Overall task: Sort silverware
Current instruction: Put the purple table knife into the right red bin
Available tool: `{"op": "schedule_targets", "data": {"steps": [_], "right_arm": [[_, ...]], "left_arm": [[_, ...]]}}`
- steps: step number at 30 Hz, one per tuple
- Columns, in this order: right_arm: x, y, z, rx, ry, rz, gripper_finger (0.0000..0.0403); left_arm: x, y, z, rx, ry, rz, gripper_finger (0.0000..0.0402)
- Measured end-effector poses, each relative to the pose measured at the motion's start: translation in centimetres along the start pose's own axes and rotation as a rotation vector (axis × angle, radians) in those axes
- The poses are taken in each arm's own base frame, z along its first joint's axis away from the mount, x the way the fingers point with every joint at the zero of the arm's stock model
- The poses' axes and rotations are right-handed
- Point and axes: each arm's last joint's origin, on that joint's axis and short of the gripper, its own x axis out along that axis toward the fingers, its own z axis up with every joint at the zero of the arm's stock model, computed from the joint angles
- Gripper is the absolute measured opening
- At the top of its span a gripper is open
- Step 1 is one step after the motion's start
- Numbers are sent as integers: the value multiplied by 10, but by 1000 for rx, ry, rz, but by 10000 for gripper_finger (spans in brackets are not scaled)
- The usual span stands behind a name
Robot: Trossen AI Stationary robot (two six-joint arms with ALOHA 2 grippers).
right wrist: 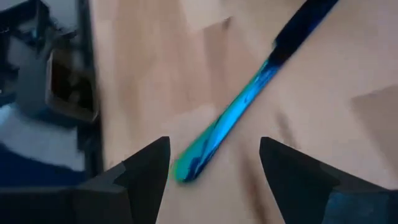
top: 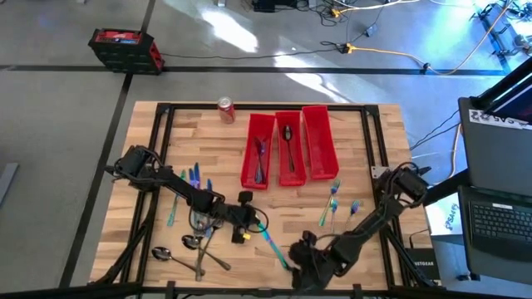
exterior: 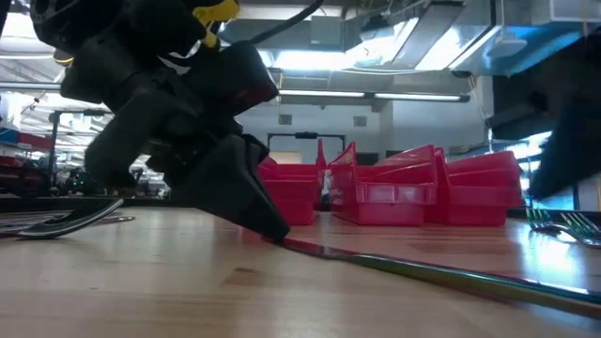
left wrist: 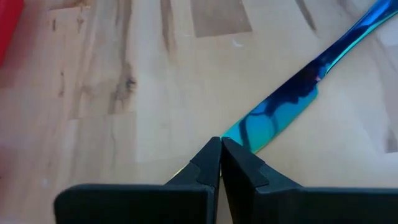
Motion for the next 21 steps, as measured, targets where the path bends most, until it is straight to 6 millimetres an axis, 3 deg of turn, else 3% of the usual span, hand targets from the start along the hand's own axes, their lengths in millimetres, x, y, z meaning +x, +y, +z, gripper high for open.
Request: {"op": "schedule_targets", "data": {"steps": [10,21], "right_arm": [[-4,19,-39,-31,-38,26,234],[18,9,-42,-54,-65,-54,234]], "left_arm": [[0,-2,-1,-42,0,1,0],[1,5,0,-196,-1,26,0]]}}
